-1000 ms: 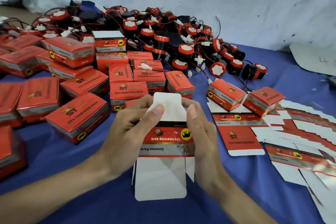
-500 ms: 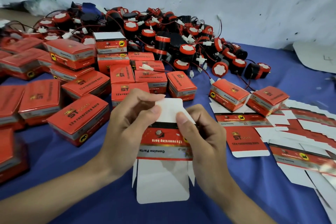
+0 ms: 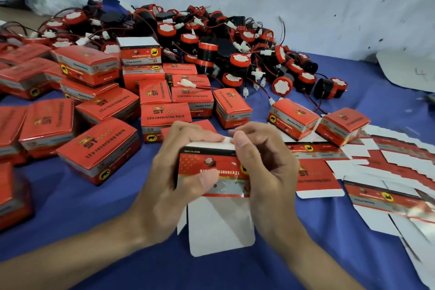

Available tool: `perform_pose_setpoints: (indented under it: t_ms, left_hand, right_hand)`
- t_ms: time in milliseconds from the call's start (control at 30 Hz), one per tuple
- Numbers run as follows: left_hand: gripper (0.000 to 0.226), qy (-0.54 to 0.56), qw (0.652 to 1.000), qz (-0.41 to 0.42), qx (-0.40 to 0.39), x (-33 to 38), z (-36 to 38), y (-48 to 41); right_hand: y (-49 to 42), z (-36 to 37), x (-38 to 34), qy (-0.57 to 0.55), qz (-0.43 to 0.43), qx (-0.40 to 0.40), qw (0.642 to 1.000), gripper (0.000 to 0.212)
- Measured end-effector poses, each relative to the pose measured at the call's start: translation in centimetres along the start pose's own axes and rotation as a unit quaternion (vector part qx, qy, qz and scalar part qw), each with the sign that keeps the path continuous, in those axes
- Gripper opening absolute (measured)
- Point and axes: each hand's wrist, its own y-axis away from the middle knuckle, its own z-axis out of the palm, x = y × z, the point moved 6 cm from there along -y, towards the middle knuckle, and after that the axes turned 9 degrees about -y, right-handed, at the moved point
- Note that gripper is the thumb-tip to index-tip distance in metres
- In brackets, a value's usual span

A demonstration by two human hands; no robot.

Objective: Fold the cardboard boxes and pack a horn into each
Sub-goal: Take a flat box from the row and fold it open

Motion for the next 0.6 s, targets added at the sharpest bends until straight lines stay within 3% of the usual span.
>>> perform_pose_setpoints:
  t_ms: [300,500,600]
  left_hand:
    - [0.017,-0.116,0.988,0.084,0.063,1.3,0.1,-0.1]
    - [0.031,-0.057,0.998,0.021,-0.015,0.1,0.4,-0.6]
    - [0.04,-0.091,0.995,-0.014,-0.024,-0.4,0.1,-0.9]
  right_hand:
    - [0.3,0.3,-0.5,0.027,-0.016,-0.012,0.999,0.041]
    - [-0.3,-0.6,-1.4,0.072,-0.072,0.012,0.995,0.037]
    - [-1.0,-1.8,-2.3,0.19,-0.156,0.066,0.967,0.024]
